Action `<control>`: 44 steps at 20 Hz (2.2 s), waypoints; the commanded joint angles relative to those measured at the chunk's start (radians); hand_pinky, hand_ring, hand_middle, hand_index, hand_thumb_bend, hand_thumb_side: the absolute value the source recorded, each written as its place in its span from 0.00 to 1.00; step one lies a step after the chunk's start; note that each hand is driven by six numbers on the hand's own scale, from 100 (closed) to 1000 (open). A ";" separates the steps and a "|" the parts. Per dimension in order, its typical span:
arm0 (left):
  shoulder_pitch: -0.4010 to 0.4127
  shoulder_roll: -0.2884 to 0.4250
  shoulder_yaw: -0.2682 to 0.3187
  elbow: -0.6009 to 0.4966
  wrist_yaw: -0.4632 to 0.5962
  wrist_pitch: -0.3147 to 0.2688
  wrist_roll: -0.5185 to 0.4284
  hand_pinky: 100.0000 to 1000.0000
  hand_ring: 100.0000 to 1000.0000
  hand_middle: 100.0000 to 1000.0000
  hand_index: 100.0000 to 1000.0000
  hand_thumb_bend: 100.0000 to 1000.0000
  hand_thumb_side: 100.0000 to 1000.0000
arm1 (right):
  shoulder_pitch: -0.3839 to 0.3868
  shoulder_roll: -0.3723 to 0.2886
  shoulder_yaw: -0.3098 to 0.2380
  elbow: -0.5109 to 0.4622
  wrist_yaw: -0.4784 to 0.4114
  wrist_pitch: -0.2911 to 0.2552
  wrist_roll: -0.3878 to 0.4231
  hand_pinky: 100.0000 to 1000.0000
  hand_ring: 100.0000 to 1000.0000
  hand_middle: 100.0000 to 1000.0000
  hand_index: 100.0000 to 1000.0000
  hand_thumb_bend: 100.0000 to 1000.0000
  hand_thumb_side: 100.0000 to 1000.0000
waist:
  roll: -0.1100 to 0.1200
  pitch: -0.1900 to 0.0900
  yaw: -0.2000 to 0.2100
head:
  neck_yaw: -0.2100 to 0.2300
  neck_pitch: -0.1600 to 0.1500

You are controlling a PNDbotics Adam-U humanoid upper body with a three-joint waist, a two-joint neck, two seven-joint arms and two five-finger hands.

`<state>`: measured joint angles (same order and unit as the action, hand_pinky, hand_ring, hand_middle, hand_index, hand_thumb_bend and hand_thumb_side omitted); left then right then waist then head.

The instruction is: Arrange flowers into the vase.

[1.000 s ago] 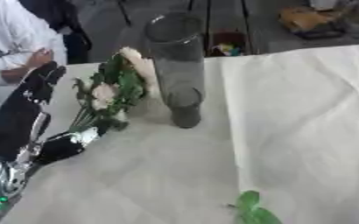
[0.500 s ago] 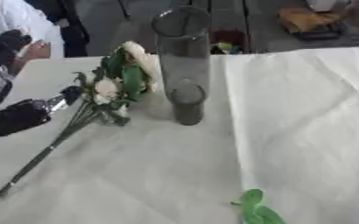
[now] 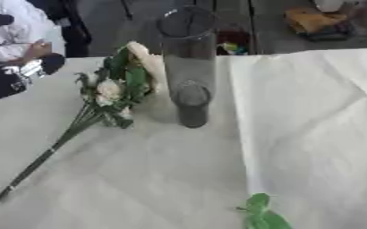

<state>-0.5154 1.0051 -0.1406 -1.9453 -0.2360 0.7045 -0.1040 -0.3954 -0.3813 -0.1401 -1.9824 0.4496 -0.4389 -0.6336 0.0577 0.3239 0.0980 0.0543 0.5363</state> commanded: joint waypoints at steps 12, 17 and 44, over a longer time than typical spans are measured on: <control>-0.167 0.007 -0.117 0.211 -0.129 0.042 -0.291 0.89 1.00 0.97 1.00 0.79 0.62 | -0.001 -0.008 0.009 -0.018 -0.016 0.003 0.011 0.62 0.74 0.63 0.79 0.00 1.00 | 0.008 -0.023 -0.017 | 0.024 -0.026; -0.199 -0.014 -0.134 0.268 -0.174 0.027 -0.347 0.88 1.00 0.97 1.00 0.78 0.60 | 0.000 -0.007 0.012 -0.018 -0.018 0.003 0.013 0.62 0.74 0.62 0.79 0.00 1.00 | 0.012 -0.022 -0.019 | 0.026 -0.028; -0.257 -0.078 -0.264 0.362 -0.486 -0.046 -0.516 0.79 0.91 0.91 0.96 0.58 0.49 | -0.003 0.000 0.022 -0.018 -0.031 0.006 0.021 0.62 0.74 0.61 0.79 0.00 1.00 | 0.021 -0.016 -0.039 | 0.047 -0.047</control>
<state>-0.7540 0.9061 -0.4058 -1.5838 -0.7069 0.6249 -0.5891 -0.3870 -0.3735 -0.1189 -1.9824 0.4297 -0.4306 -0.6166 0.0788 0.3262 0.0589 0.0963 0.4992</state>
